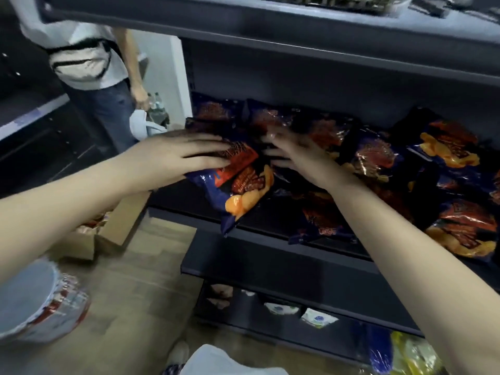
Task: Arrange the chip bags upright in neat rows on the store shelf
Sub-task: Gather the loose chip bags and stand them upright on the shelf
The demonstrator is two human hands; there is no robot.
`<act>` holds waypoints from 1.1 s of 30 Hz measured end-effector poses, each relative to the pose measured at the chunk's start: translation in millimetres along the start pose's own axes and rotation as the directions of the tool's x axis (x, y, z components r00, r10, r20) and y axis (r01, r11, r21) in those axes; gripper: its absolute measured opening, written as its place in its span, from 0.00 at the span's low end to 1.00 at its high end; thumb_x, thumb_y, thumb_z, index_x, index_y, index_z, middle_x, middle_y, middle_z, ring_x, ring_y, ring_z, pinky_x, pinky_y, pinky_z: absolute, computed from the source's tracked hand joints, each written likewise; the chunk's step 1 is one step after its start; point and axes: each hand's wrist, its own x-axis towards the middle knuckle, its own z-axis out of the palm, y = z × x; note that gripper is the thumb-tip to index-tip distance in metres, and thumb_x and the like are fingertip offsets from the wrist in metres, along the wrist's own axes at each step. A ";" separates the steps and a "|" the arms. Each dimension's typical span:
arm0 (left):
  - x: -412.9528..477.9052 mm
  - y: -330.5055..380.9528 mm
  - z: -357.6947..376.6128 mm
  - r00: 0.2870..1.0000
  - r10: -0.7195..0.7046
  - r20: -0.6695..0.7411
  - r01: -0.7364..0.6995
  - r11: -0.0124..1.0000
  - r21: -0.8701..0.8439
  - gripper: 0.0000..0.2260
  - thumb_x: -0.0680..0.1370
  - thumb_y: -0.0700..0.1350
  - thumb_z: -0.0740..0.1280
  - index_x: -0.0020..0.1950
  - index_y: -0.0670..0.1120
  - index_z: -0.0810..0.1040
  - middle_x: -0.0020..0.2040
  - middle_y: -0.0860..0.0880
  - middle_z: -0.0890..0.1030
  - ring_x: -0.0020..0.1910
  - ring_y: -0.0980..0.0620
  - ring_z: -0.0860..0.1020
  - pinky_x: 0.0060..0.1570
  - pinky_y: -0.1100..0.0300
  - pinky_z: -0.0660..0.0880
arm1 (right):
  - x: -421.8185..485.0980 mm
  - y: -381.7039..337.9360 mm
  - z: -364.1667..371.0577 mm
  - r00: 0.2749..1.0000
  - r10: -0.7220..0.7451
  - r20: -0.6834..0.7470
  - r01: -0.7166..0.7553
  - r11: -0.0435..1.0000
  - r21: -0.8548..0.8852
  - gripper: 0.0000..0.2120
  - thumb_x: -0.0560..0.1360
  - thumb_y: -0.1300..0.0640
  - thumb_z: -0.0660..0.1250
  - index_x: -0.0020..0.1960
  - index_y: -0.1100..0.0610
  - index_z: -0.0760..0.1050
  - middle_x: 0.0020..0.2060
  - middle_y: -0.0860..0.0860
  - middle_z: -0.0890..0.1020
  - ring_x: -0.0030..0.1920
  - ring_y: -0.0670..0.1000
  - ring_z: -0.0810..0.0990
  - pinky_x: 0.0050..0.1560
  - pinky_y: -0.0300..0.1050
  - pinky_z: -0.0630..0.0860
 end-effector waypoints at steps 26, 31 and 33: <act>-71.5 -33.5 122.2 0.288 -0.848 0.445 0.668 -0.155 -0.728 0.39 0.64 0.61 0.74 0.71 0.55 0.62 0.57 0.58 0.76 0.57 0.58 0.75 0.54 0.62 0.70 | 88.5 23.0 188.9 0.846 0.160 -0.508 -0.075 0.980 0.184 0.34 0.75 0.57 0.67 0.76 0.50 0.55 0.70 0.50 0.69 0.69 0.49 0.67 0.69 0.44 0.64; -58.0 -27.5 130.0 0.335 -0.888 0.317 0.616 -0.048 -0.787 0.35 0.71 0.50 0.72 0.73 0.53 0.57 0.56 0.59 0.72 0.53 0.62 0.71 0.50 0.69 0.66 | 81.1 26.8 189.3 0.799 0.069 -0.597 -0.016 0.995 0.093 0.38 0.75 0.61 0.66 0.77 0.48 0.49 0.70 0.46 0.68 0.67 0.42 0.67 0.63 0.32 0.65; -58.7 -32.5 133.9 0.356 -0.898 0.257 0.605 0.011 -0.796 0.31 0.71 0.47 0.72 0.70 0.52 0.61 0.57 0.59 0.72 0.54 0.63 0.71 0.48 0.76 0.66 | 80.4 28.9 194.4 0.778 0.055 -0.626 -0.018 0.998 0.066 0.38 0.75 0.64 0.65 0.77 0.49 0.48 0.73 0.48 0.64 0.71 0.45 0.63 0.58 0.20 0.62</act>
